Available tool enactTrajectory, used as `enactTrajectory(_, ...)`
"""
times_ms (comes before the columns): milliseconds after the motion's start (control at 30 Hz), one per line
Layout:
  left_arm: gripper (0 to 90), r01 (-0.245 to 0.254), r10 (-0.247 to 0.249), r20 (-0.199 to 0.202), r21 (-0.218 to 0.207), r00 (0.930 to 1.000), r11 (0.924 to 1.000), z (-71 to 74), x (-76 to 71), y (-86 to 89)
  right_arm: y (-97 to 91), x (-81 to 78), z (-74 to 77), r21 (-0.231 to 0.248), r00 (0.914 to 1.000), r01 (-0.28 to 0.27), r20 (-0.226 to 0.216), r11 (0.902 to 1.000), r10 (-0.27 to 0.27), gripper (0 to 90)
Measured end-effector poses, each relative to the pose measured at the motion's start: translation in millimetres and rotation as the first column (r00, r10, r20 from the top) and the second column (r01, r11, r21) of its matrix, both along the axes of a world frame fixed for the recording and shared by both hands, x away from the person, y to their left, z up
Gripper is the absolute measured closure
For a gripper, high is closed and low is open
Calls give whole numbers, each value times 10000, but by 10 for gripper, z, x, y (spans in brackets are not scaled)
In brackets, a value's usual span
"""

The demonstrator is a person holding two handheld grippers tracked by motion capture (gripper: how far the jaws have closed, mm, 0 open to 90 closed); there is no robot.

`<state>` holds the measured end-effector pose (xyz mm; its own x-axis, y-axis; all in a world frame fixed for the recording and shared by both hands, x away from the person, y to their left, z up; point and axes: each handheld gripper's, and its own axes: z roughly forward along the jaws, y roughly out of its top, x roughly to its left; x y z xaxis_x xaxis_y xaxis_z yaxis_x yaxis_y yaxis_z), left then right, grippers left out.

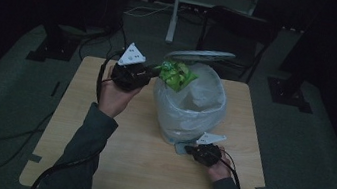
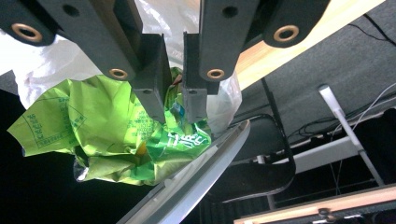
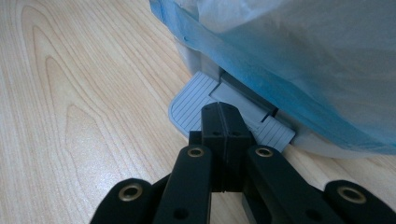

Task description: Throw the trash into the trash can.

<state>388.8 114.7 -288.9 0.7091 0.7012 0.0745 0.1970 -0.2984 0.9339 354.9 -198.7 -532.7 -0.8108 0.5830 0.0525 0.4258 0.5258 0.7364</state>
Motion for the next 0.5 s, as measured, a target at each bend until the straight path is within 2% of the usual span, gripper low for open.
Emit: enactTrajectory(500,822,162,-161,-54,80,9999,9998,5,101,-125,-1,1,-1,11,10000,1,-3,10000,-1,900)
